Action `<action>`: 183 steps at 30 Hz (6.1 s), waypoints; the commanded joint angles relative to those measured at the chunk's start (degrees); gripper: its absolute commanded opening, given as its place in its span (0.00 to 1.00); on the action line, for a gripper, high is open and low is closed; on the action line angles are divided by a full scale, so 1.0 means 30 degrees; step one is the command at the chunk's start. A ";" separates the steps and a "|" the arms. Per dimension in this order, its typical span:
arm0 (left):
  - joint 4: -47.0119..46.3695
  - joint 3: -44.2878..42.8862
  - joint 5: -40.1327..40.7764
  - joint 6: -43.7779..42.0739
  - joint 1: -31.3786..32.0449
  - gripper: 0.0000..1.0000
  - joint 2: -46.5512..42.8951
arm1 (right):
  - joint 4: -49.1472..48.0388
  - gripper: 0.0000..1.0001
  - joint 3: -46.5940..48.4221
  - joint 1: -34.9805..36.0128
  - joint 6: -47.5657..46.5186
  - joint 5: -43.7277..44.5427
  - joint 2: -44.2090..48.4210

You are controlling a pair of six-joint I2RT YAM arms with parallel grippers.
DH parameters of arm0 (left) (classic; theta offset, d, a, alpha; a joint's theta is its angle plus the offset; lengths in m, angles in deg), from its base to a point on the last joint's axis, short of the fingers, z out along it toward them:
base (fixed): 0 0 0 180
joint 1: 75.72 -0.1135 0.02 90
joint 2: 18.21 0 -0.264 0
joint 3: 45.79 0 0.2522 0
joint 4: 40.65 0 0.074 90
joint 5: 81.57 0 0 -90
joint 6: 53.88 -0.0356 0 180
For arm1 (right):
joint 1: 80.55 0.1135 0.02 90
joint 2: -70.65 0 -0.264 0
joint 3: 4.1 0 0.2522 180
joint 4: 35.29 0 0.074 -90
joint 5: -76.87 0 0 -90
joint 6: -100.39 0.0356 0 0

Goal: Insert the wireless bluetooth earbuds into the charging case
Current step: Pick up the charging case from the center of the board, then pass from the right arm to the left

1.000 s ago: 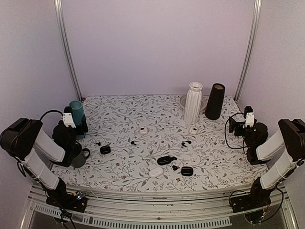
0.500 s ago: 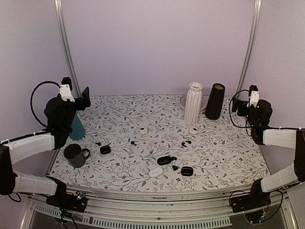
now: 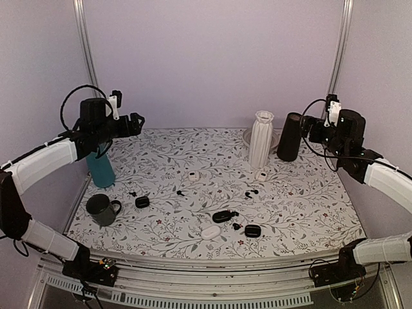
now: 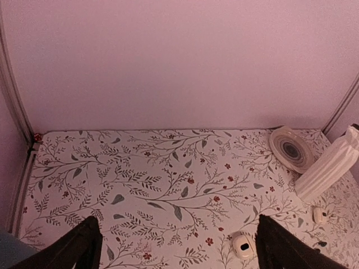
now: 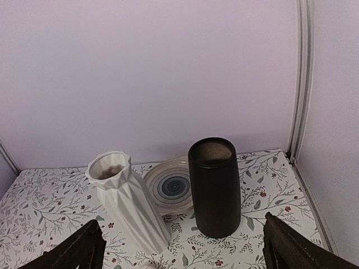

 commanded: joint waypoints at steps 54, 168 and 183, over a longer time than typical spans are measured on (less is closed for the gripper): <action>-0.3748 0.2587 -0.4392 0.5111 0.7401 0.96 0.3976 | 0.5165 0.95 -0.1565 0.6063 0.7703 -0.5643 -0.6986; -0.2474 -0.2007 -1.3290 0.8631 1.0468 0.41 0.8247 | 0.2039 0.32 0.2299 1.4281 -0.0456 0.1657 -0.6269; -0.5138 -0.1252 -1.3806 0.9865 1.0559 0.00 0.8292 | 0.1937 0.70 0.2314 1.4223 -0.0005 0.1553 -0.6366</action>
